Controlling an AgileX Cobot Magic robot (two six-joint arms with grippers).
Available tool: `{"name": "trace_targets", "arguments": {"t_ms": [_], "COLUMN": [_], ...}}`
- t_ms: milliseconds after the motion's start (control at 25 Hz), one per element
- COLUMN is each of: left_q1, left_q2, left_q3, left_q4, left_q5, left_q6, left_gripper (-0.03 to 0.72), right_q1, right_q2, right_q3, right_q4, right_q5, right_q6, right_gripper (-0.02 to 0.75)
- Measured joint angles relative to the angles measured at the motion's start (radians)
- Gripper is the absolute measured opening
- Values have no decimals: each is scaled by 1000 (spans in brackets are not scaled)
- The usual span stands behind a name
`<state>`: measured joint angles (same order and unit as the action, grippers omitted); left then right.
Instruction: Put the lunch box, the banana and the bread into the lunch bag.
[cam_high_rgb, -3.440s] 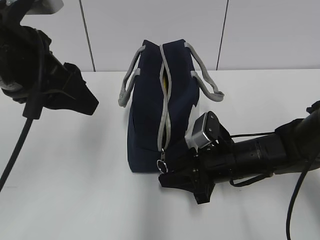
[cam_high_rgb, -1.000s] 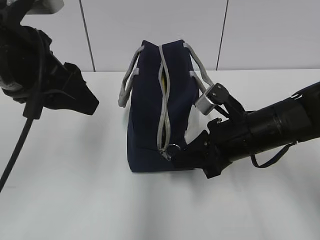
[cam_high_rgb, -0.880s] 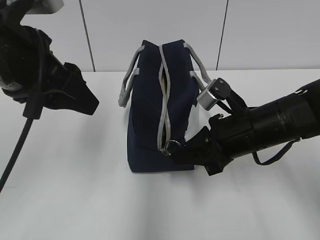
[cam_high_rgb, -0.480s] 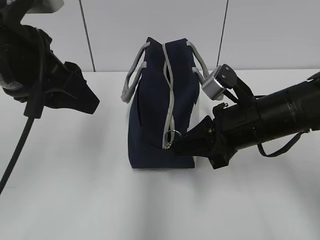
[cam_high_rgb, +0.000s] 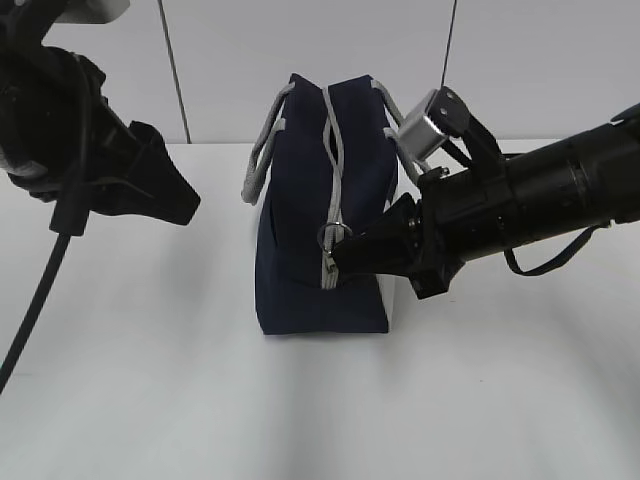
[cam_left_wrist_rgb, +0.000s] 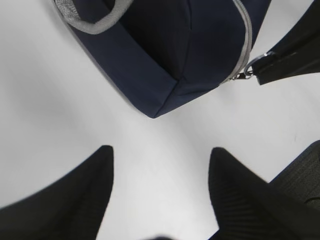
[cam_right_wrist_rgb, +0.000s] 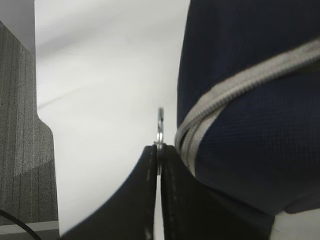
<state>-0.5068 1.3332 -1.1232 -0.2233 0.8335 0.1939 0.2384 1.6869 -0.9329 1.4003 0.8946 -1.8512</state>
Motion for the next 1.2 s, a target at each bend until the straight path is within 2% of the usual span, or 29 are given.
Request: {"name": "trace_targets", "arguments": {"t_ms": [640,1200], "left_q1": [0,0], "left_q2": [0,0], "left_q3": [0,0], "left_q4": [0,-11], "left_q5": [-15,-29], "left_q6": [5,72], "left_gripper": [424,424], "right_q1": [0,0], "right_q2": [-4,-4], "right_q3": [-140,-260], "right_q4": [-38,-51], "right_q5": [50,57], "right_q6": [34,66], "right_gripper": [0,0]}}
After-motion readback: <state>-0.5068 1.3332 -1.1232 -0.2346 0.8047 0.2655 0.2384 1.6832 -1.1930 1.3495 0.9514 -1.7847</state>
